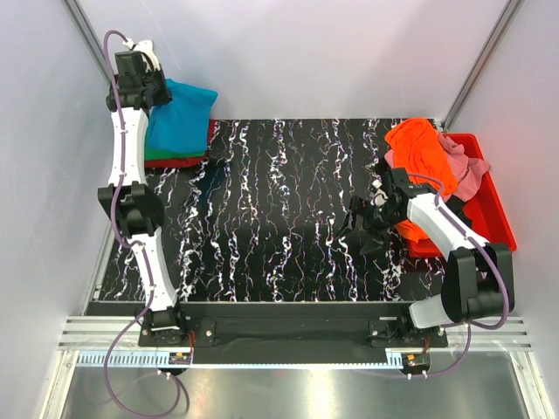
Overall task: Fold and stack the t-shirts
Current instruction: Neatly place the folded tshirt to the corner
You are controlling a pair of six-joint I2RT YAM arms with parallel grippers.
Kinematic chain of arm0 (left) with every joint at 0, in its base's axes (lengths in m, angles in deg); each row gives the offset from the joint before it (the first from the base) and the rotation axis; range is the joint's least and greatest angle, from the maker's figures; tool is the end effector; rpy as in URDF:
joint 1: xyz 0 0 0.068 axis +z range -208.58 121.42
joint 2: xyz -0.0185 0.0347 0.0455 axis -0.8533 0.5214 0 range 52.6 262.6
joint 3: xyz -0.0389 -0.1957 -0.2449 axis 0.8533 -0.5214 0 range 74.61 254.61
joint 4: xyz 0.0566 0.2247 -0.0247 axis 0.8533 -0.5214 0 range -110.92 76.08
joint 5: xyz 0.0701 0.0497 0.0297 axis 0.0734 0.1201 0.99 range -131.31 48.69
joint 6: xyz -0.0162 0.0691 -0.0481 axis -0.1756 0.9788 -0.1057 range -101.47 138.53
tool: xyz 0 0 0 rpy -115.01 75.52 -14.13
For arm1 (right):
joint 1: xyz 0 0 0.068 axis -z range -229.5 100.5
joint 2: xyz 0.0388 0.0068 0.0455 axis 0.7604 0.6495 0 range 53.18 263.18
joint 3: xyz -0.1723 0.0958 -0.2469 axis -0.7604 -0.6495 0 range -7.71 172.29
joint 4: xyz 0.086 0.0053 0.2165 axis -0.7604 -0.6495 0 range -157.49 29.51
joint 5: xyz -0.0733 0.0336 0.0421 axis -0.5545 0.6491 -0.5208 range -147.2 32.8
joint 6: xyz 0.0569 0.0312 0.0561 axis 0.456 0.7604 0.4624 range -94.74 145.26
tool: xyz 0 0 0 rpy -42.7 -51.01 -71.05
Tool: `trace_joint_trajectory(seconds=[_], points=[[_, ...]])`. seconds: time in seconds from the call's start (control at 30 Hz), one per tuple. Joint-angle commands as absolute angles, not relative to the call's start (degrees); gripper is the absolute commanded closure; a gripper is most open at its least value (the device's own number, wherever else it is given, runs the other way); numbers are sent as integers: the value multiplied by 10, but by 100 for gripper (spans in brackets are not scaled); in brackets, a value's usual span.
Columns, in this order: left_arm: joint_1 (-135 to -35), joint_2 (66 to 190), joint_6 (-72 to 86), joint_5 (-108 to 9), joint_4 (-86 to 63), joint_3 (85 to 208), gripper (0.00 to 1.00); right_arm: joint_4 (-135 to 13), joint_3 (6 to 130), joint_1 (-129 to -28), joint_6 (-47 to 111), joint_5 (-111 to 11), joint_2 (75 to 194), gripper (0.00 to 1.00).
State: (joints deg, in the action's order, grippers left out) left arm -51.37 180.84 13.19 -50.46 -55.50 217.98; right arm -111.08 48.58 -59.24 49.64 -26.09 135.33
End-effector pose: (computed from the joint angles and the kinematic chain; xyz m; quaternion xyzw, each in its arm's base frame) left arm 0.5324 0.0551 0.4033 -0.0509 0.8469 -0.0592 0.5259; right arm 0.2196 0.0773 0.2446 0.0905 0.9529 0.2879 0.0306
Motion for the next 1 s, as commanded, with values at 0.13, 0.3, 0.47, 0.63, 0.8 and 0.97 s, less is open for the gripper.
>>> trace_joint_trajectory(seconds=[0.13, 0.3, 0.47, 0.63, 0.8, 0.97], points=[[-475, 1845, 136, -533, -451, 2213, 100, -1094, 496, -595, 522, -256, 1377, 0], [-471, 1887, 170, -503, -418, 2223, 95, -1091, 502, -595, 547, -267, 1399, 0], [-461, 1944, 166, -476, -332, 2222, 86, -1087, 513, -595, 583, -278, 1420, 0], [-445, 1994, 153, -377, -261, 2231, 28, -1085, 541, -594, 632, -285, 1440, 0], [-431, 2010, 148, -290, -203, 2241, 1, -1085, 583, -596, 666, -291, 1449, 0], [-428, 1986, 110, -279, -195, 2235, 1, -1087, 618, -595, 671, -292, 1459, 0]])
